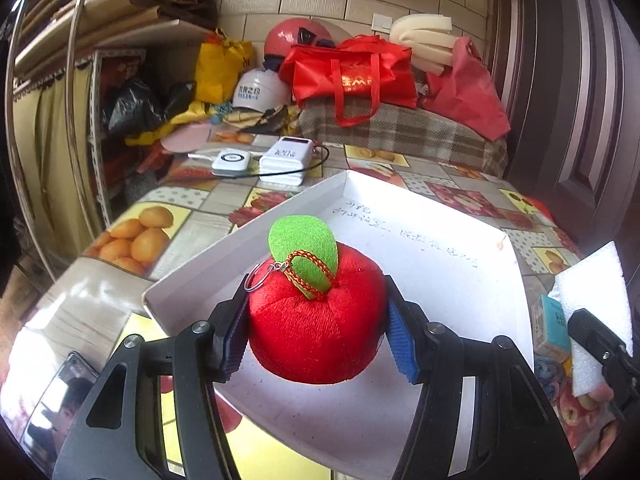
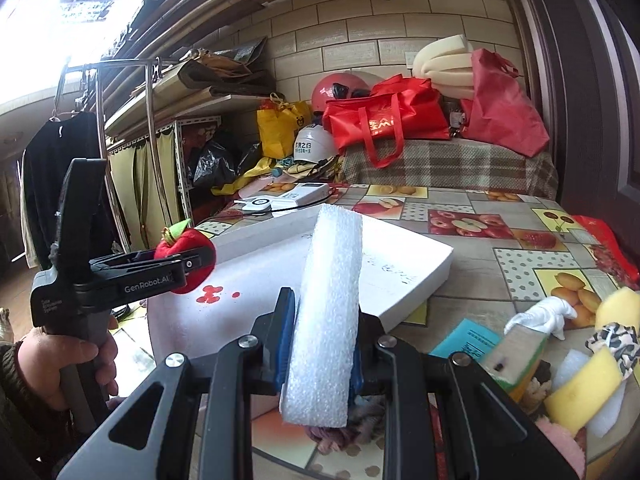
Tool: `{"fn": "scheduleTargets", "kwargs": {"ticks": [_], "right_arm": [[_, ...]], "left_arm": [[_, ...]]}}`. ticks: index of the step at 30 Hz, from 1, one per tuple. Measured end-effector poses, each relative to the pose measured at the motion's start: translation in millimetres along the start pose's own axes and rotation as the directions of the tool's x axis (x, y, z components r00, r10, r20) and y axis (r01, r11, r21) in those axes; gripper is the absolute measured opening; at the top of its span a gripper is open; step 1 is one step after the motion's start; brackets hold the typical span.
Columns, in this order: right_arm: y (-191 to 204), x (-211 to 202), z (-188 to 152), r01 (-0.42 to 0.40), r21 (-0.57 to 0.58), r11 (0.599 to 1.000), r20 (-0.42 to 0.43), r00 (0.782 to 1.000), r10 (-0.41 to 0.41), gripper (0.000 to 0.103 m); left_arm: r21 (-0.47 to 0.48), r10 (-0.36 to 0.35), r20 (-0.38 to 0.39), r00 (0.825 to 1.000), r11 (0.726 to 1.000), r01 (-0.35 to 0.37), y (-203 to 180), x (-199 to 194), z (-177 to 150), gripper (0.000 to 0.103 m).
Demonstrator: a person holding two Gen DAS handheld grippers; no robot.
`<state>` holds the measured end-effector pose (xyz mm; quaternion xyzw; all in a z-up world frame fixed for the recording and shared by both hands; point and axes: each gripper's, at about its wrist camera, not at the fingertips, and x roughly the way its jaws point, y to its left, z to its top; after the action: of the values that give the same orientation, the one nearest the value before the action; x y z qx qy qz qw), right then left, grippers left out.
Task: Organize soft objects
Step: 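Carry the red apple into the white box and open the left gripper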
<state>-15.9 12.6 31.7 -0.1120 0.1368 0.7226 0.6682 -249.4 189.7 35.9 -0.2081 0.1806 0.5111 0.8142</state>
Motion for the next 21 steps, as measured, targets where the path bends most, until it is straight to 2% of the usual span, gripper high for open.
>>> {"fn": "scheduleTargets", "kwargs": {"ticks": [8,14,17,18,19,20,21], "right_arm": [[2.2,23.2,6.6,-0.013,0.022,1.000,-0.027,1.000,0.013,0.022],[11.6,45.2,12.2,-0.018,0.017,1.000,-0.056,0.998,0.019,0.023],[15.4,53.4,14.2,-0.007,0.012,1.000,-0.069,0.998,0.008,0.023],[15.8,57.4,14.6,-0.004,0.012,1.000,-0.084,0.996,0.005,0.026],[15.5,61.5,14.5,0.002,0.011,1.000,-0.106,0.994,-0.001,0.034],[14.4,63.9,14.3,0.009,0.014,1.000,-0.117,0.993,-0.007,0.064],[13.2,64.5,14.3,0.017,0.019,1.000,-0.119,0.993,-0.015,0.088]], "left_arm": [[0.044,-0.013,-0.004,1.000,0.999,0.014,-7.0,5.9,5.5,0.060],[0.088,-0.031,-0.102,0.994,0.995,0.040,-13.9,28.3,5.4,0.060],[0.087,-0.018,-0.146,0.989,0.996,0.031,-13.8,36.9,4.4,0.065],[0.078,-0.003,-0.155,0.988,0.997,0.016,-12.4,38.9,4.1,0.071],[0.066,0.004,-0.162,0.987,0.998,0.006,-10.0,40.6,3.8,0.087],[0.052,0.005,-0.164,0.986,0.999,0.003,-7.3,40.8,2.9,0.094],[0.037,0.017,-0.158,0.987,0.999,-0.011,-3.9,39.8,3.0,0.100]]}}
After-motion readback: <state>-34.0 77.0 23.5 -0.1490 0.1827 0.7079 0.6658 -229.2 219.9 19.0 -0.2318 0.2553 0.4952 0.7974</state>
